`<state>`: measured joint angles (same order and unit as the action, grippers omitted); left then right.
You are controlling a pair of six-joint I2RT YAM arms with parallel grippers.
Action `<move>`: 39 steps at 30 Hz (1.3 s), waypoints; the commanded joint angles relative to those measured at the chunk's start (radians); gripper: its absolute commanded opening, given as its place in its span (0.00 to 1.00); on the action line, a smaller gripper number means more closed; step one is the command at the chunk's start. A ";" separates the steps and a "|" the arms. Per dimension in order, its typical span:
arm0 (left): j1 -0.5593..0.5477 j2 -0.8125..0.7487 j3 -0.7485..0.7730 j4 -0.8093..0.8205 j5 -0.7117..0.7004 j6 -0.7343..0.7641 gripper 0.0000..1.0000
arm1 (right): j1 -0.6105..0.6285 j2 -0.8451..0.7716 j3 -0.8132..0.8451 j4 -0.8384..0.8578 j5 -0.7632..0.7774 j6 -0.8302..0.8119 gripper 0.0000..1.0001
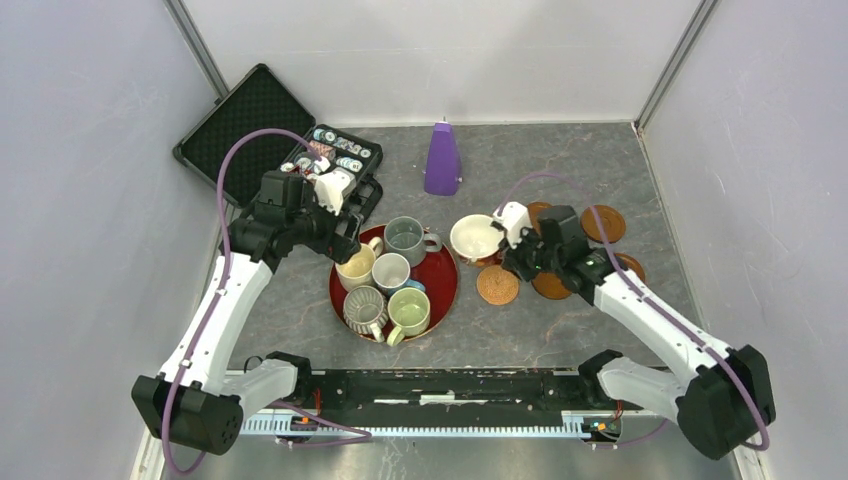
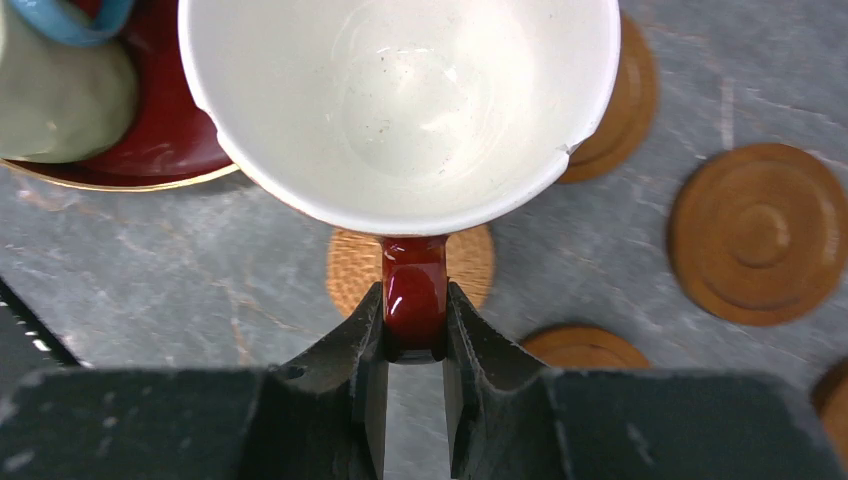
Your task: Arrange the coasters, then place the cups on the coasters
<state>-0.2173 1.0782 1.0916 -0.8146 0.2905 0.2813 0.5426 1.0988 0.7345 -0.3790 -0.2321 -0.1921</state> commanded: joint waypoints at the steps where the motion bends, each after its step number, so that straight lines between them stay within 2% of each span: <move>1: 0.004 0.011 0.068 0.011 0.053 0.079 1.00 | -0.146 -0.075 0.066 0.054 -0.143 -0.172 0.00; 6: 0.004 0.054 0.116 0.025 0.067 0.091 1.00 | -0.412 -0.054 0.118 0.019 -0.299 -0.263 0.00; 11: 0.002 0.087 0.140 0.052 0.091 0.084 1.00 | -0.733 -0.010 0.150 0.031 -0.490 -0.372 0.00; 16: 0.001 0.132 0.180 0.054 0.102 0.081 1.00 | -1.001 0.117 0.201 0.011 -0.682 -0.504 0.00; 18: 0.000 0.148 0.196 0.054 0.103 0.081 1.00 | -1.068 0.176 0.232 -0.022 -0.733 -0.568 0.00; 25: -0.001 0.163 0.201 0.067 0.081 0.084 1.00 | -1.192 0.333 0.321 -0.088 -0.763 -0.705 0.00; 39: -0.001 0.146 0.172 0.081 0.060 0.070 1.00 | -1.219 0.503 0.346 0.039 -0.696 -0.706 0.00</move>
<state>-0.2176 1.2427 1.2575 -0.7719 0.3492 0.3332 -0.6746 1.5909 1.0351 -0.4644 -0.8650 -0.8860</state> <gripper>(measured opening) 0.997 0.263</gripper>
